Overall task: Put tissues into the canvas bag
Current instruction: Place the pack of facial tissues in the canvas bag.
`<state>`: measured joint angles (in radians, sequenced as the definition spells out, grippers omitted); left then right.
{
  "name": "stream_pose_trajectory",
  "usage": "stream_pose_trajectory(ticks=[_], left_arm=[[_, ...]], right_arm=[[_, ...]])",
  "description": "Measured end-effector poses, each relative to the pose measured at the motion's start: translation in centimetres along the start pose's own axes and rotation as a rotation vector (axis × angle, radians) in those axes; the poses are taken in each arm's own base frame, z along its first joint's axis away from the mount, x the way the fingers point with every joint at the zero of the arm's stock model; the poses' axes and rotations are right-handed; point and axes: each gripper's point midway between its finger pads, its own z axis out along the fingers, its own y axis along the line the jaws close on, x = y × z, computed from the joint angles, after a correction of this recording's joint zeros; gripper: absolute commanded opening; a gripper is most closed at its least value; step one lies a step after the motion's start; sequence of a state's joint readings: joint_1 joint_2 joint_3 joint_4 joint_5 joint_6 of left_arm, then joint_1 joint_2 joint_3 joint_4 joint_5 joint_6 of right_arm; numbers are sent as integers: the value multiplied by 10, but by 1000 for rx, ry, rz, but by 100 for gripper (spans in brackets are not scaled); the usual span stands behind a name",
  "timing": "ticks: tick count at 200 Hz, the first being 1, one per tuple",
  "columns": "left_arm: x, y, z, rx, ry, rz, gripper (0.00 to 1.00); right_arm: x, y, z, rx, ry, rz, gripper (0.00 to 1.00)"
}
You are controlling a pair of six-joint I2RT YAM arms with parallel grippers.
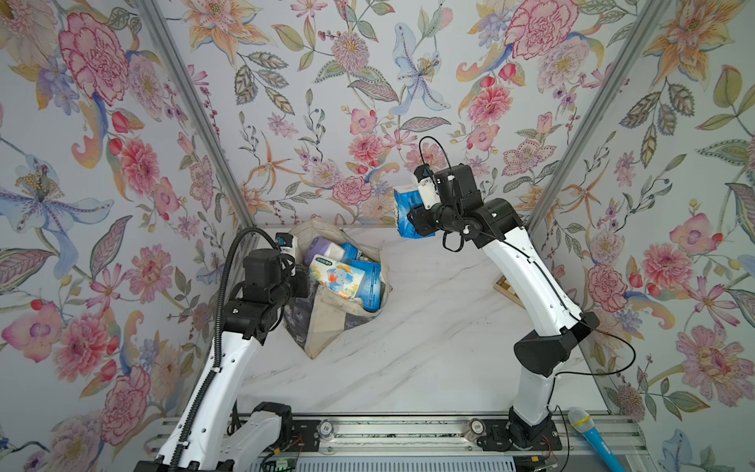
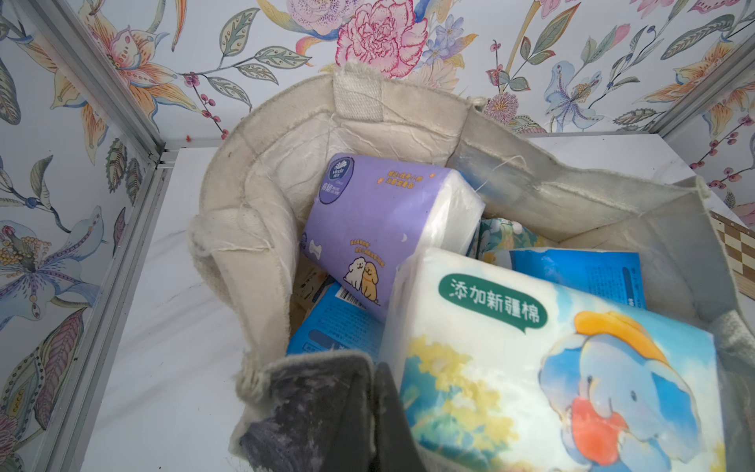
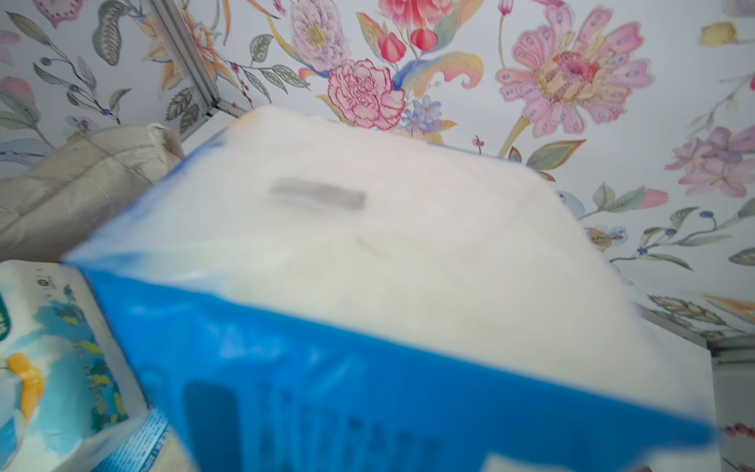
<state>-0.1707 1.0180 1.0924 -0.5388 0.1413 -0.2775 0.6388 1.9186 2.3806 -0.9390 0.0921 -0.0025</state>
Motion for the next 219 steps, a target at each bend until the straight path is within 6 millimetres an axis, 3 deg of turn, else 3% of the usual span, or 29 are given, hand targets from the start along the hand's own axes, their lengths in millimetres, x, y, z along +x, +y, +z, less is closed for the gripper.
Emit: stream_pose_trajectory(ticks=[26, 57, 109, 149, 200, 219], left_arm=[[0, 0, 1, 0, 2, 0, 0], [0, 0, 1, 0, 3, -1, 0], [0, 1, 1, -4, 2, -11, 0], [0, 3, -2, -16, -2, -18, 0], [1, 3, -6, -18, -2, -18, 0], [1, 3, -6, -18, 0, -19, 0]], right_arm=[[-15, 33, 14, -82, -54, -47, 50], [-19, 89, 31, -232, -97, -124, 50], [-43, 166, 38, -411, -262, -203, 49], [-58, 192, 57, -511, -371, -191, 48], [-31, 223, 119, -617, -369, -167, 46], [-26, 231, 132, -655, -373, -151, 44]])
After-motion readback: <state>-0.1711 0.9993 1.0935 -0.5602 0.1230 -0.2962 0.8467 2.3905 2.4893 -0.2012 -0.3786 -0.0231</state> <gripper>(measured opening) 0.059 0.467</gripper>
